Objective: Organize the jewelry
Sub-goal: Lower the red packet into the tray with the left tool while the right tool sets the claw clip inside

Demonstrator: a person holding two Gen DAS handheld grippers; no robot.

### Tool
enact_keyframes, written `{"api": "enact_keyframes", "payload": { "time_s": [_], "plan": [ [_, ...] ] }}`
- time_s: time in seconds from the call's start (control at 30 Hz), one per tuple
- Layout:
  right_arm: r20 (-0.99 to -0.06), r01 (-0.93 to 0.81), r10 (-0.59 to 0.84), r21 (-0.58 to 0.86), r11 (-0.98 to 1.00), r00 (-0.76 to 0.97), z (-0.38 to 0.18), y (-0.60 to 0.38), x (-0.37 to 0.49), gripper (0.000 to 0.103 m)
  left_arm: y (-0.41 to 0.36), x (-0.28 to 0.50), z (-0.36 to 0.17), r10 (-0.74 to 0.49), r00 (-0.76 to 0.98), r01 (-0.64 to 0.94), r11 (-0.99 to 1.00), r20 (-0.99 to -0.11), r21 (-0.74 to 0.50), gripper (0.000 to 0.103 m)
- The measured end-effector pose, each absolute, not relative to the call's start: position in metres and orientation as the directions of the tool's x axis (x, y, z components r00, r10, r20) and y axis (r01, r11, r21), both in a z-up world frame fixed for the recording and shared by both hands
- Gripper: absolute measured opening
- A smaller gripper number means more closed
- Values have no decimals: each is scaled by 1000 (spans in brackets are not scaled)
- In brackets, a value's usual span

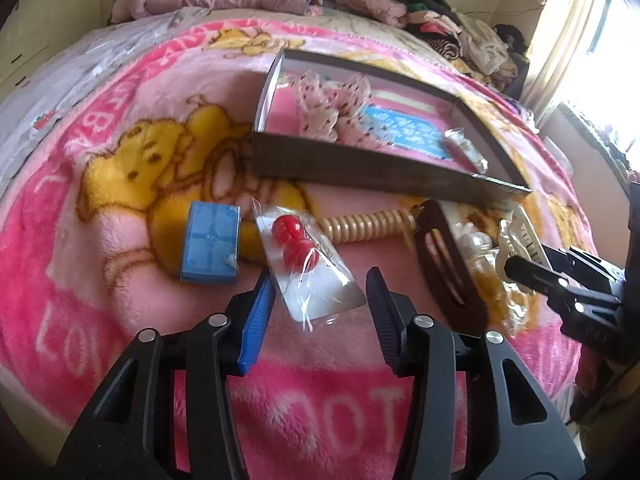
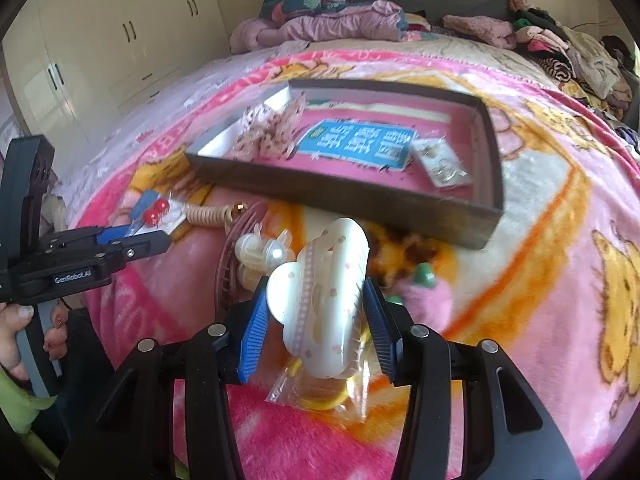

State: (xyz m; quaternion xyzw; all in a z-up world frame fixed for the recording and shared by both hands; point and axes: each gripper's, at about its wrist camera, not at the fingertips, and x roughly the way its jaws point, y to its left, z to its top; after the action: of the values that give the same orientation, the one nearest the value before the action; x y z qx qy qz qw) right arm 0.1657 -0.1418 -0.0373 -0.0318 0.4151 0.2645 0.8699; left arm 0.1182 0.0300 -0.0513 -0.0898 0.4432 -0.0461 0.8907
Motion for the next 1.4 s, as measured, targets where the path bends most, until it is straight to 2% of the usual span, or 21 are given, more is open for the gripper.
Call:
{"api": "enact_keyframes", "payload": {
  "time_s": [0.07, 0.47, 0.87, 1.4],
  "plan": [
    [-729, -479, 434, 165, 862, 530, -30, -148, 166, 44, 29, 114, -43, -165, 621, 13, 980, -766, -201, 22],
    [-694, -458, 432, 164, 874, 576, -11, -162, 170, 44, 30, 112, -37, -202, 625, 36, 972, -754, -230, 16],
    [-656, -453, 446, 174, 874, 609, 5, -171, 179, 44, 36, 108, 3, -206, 691, 61, 972, -693, -228, 14],
    [-614, -392, 388, 136, 910, 687, 23, -189, 214, 44, 17, 176, 26, -270, 702, 141, 960, -659, -242, 14]
  ]
}}
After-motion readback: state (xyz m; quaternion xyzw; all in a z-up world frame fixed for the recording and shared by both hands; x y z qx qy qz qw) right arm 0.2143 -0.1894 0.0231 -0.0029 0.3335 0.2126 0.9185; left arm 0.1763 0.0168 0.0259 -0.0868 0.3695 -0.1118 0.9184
